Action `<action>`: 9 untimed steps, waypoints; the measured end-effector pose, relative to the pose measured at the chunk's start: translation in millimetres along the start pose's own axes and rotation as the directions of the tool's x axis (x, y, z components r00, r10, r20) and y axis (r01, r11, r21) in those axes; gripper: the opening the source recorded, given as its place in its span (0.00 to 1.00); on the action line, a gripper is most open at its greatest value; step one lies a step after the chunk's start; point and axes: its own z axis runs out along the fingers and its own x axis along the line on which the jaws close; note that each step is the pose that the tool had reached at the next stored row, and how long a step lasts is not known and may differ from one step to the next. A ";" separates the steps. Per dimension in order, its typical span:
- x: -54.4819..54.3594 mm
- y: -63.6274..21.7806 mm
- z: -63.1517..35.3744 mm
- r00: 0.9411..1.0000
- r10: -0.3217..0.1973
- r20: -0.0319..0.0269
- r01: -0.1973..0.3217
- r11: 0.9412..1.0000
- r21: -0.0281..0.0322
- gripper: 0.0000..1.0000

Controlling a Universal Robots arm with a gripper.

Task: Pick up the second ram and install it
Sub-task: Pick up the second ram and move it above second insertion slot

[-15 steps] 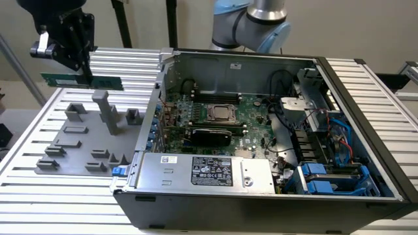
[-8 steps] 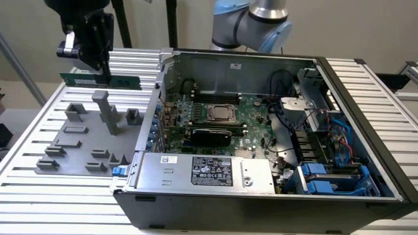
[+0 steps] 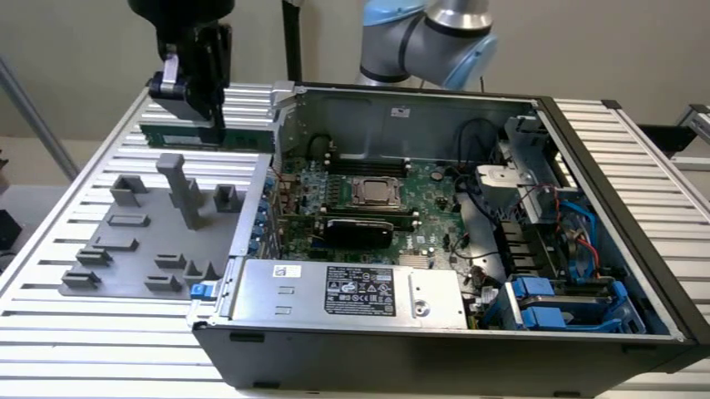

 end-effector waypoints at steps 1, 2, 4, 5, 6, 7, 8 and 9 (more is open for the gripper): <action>-0.4 -4.6 -0.1 1.000 0.000 0.000 0.000 1.000 0.000 0.00; -0.9 -9.4 -0.1 1.000 0.000 0.000 0.000 1.000 0.000 0.00; -1.9 -18.4 0.2 1.000 0.000 0.000 0.000 1.000 0.000 0.00; -2.7 -22.8 0.6 1.000 0.000 -0.001 0.000 1.000 0.000 0.00; -3.4 -27.4 1.1 1.000 0.000 -0.001 0.000 1.000 0.000 0.00; -4.2 -31.9 1.8 1.000 0.000 -0.002 0.000 1.000 0.000 0.00; -5.3 -36.5 2.6 1.000 0.000 -0.002 0.000 1.000 0.000 0.00; -6.4 -41.0 3.7 1.000 0.000 -0.003 0.000 1.000 0.000 0.00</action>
